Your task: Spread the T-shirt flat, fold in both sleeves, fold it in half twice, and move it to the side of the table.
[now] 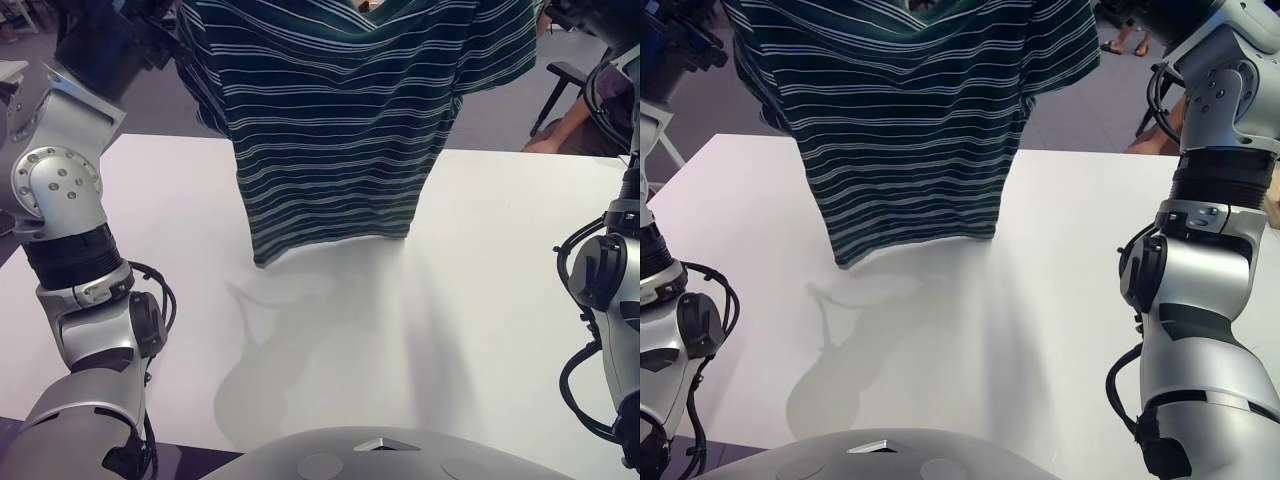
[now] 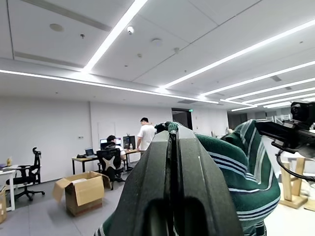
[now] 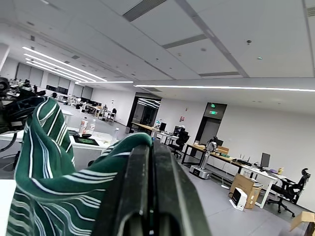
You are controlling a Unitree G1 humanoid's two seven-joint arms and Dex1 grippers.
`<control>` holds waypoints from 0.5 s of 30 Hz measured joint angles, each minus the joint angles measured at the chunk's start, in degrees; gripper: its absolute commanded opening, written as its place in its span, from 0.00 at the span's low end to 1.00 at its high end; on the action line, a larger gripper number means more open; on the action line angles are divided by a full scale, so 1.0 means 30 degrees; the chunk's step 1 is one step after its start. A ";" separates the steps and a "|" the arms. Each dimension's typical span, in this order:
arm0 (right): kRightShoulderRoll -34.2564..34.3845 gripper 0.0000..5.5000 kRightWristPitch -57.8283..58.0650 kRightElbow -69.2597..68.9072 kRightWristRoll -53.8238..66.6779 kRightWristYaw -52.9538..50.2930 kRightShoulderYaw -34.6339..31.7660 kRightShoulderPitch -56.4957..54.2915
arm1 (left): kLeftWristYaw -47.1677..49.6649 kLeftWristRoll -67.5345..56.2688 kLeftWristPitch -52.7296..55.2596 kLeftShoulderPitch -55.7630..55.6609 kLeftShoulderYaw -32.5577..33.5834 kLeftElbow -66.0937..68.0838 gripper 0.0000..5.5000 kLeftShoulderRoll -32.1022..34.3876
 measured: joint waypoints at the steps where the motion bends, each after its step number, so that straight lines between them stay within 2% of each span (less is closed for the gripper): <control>1: -0.0067 0.00 0.0156 -0.0282 0.0045 0.0284 -0.0012 0.0706 | -0.0169 -0.0019 0.0210 0.0686 -0.0218 -0.0553 0.00 0.0072; 5: -0.0287 0.00 0.1880 -0.3737 0.0950 0.1670 0.0045 0.4799 | -0.2218 -0.1041 0.1789 0.4552 -0.0977 -0.3887 0.00 0.0852; 12: -0.1145 0.00 0.4820 -0.9163 0.3118 0.2881 0.0016 1.0104 | -0.4910 -0.3911 0.3453 0.9168 -0.0573 -0.7113 0.00 0.2229; 15: -0.2883 0.00 0.5582 -1.0651 0.3521 0.4799 0.0182 1.3132 | -0.6255 -0.4783 0.4348 1.2057 -0.0758 -0.8812 0.00 0.3112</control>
